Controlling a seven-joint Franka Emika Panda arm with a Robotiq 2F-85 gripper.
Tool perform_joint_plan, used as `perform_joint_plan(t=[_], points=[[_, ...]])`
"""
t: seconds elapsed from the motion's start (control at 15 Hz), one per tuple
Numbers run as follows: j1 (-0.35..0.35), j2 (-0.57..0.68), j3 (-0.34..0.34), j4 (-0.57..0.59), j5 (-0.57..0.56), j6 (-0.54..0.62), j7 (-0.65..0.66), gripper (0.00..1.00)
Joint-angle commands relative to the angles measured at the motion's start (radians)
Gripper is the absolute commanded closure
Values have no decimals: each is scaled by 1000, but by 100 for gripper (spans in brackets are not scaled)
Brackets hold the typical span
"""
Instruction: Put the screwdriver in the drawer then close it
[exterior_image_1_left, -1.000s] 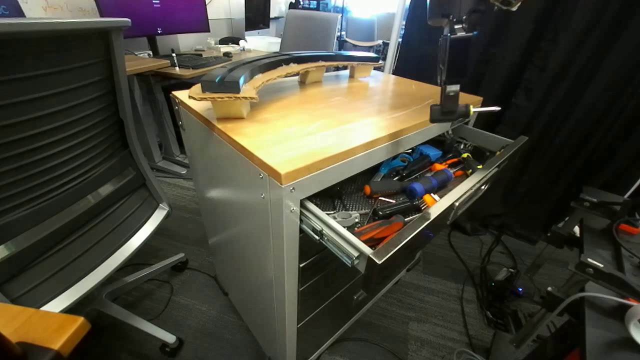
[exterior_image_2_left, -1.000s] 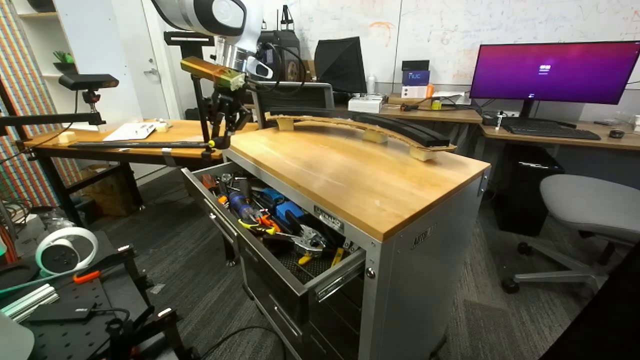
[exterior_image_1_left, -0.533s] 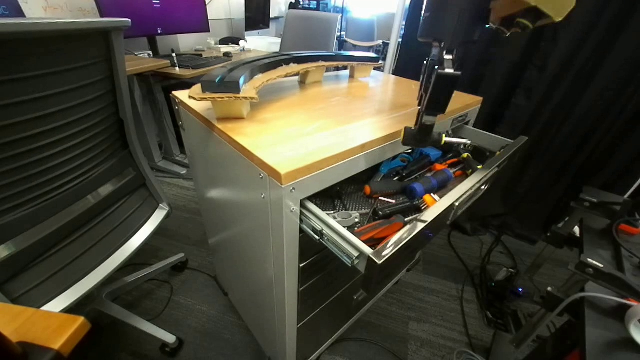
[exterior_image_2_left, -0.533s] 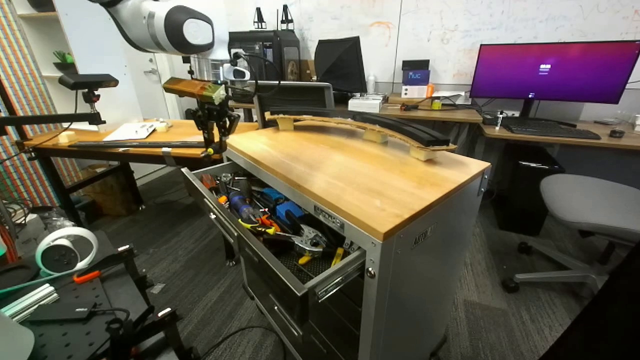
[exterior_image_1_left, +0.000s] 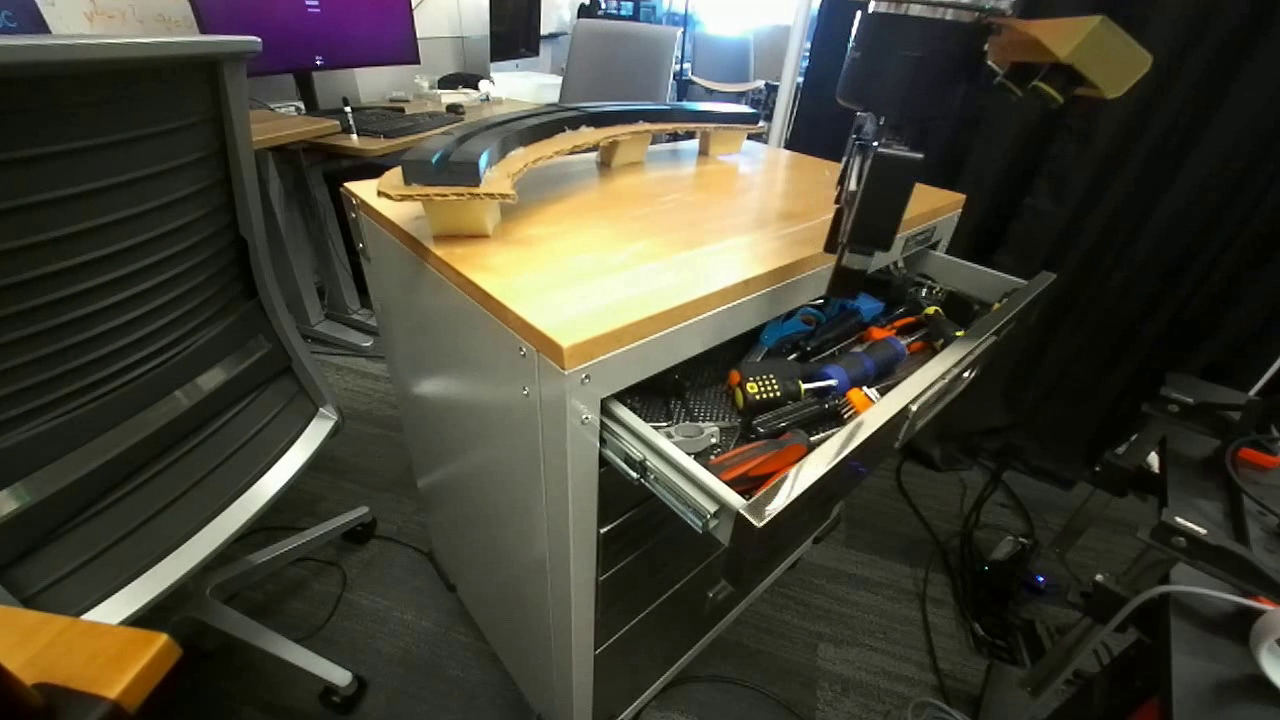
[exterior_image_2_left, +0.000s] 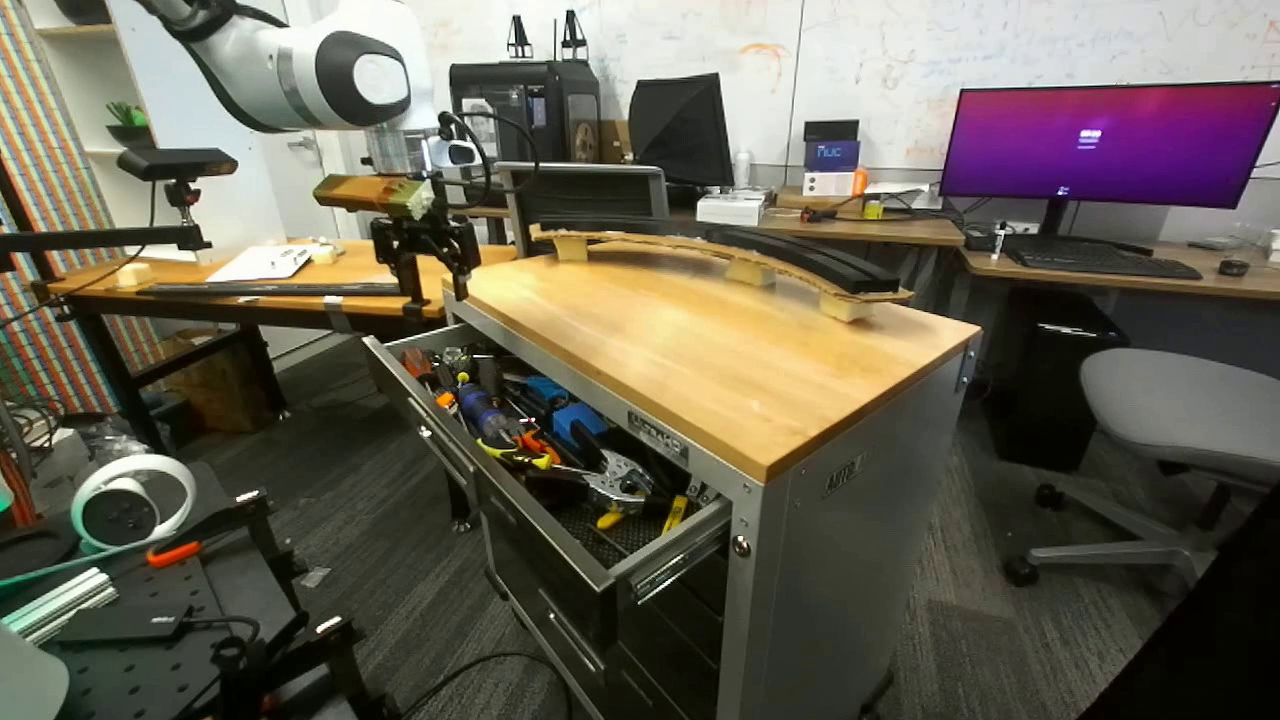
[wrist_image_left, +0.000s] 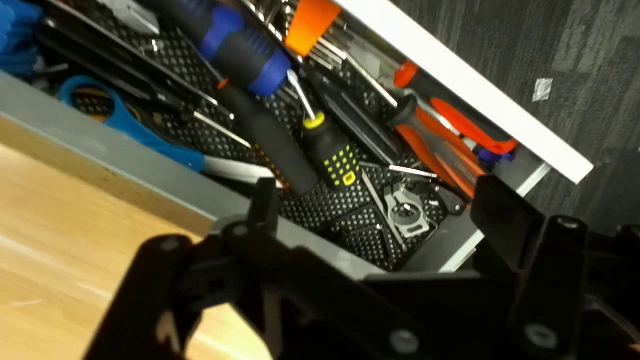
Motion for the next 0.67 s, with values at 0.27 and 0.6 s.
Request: perform_joint_plan(t=[0.27,0.6], points=[[-49,-58,-40,-69,118,-452,-57,0],[-60,81,-57,-92,141,-325,-5,50]])
